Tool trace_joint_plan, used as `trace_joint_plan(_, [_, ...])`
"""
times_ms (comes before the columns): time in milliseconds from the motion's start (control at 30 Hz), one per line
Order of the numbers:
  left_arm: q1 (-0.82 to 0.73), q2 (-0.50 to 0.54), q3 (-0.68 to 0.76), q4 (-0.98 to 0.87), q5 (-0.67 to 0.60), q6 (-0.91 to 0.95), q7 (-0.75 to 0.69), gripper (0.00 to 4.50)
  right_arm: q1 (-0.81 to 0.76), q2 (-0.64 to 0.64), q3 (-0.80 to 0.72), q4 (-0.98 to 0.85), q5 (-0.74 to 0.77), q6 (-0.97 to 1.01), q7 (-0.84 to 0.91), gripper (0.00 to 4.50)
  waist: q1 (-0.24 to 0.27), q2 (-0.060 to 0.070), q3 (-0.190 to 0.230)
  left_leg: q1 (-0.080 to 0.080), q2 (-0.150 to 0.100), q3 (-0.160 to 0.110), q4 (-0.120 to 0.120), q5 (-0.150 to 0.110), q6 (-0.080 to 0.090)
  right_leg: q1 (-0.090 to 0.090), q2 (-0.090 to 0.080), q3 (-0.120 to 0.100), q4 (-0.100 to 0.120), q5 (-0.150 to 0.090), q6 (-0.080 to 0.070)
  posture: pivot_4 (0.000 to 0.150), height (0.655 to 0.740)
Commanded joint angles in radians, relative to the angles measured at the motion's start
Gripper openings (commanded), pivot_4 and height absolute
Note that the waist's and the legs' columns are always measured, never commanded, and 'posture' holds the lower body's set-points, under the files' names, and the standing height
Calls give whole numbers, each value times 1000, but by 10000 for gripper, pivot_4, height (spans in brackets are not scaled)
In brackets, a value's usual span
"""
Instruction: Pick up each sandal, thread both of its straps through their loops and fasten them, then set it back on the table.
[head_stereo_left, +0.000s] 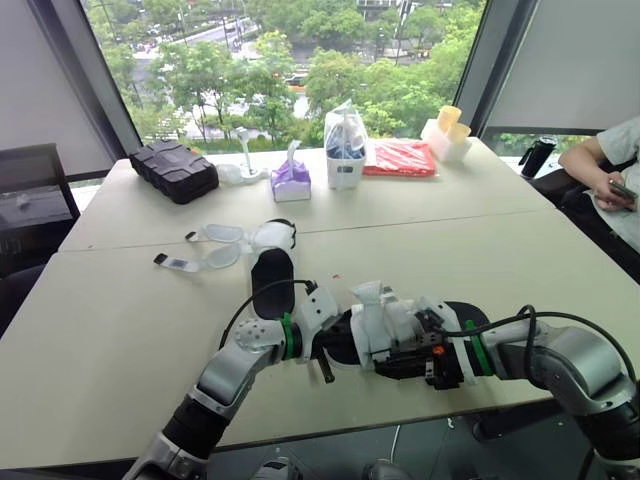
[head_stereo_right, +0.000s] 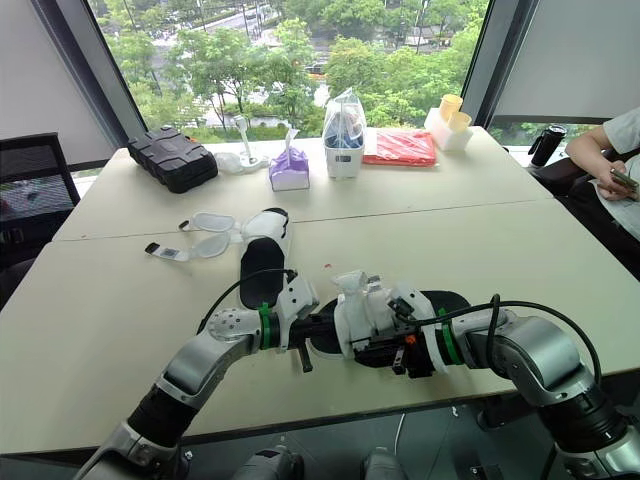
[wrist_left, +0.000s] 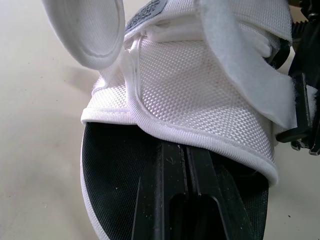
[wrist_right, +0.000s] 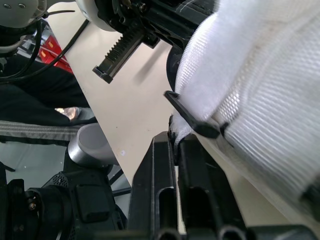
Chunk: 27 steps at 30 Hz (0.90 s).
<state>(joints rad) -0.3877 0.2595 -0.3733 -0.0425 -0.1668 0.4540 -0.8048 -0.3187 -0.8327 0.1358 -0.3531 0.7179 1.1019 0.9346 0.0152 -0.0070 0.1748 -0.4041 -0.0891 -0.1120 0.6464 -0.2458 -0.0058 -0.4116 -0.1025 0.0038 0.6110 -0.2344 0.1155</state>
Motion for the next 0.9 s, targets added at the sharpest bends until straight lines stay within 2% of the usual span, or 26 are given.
trace_joint_plan(33, [26, 5, -25, 23, 12, 35, 2, 0, -18, 7, -8, -20, 11, -7, 9, 335, 0, 0, 0, 0, 0, 0, 0, 0, 0, 0, 0, 0, 0, 0, 0, 1500, 7400])
trace_joint_plan(167, [30, 7, -24, 16, 10, 40, 4, 0, 15, -17, 38, -34, -17, -20, 26, 335, 0, 0, 0, 0, 0, 0, 0, 0, 0, 0, 0, 0, 0, 0, 0, 1500, 7400])
trace_joint_plan(400, [38, 12, -26, -1, 9, 53, 0, 0, 162, -67, 112, -92, -51, -64, 67, 335, -2, 1, -1, 0, 0, -1, -1, 0, 0, 0, 0, -2, 0, 0, 2, 1500, 7400])
trace_joint_plan(900, [60, 30, -50, -36, 9, 71, -16, 0, 340, -174, 59, -216, -29, -110, 103, 335, 1, 1, -1, -1, 0, -2, -1, -1, 0, 1, 0, -3, 0, -2, 3, 1500, 7400])
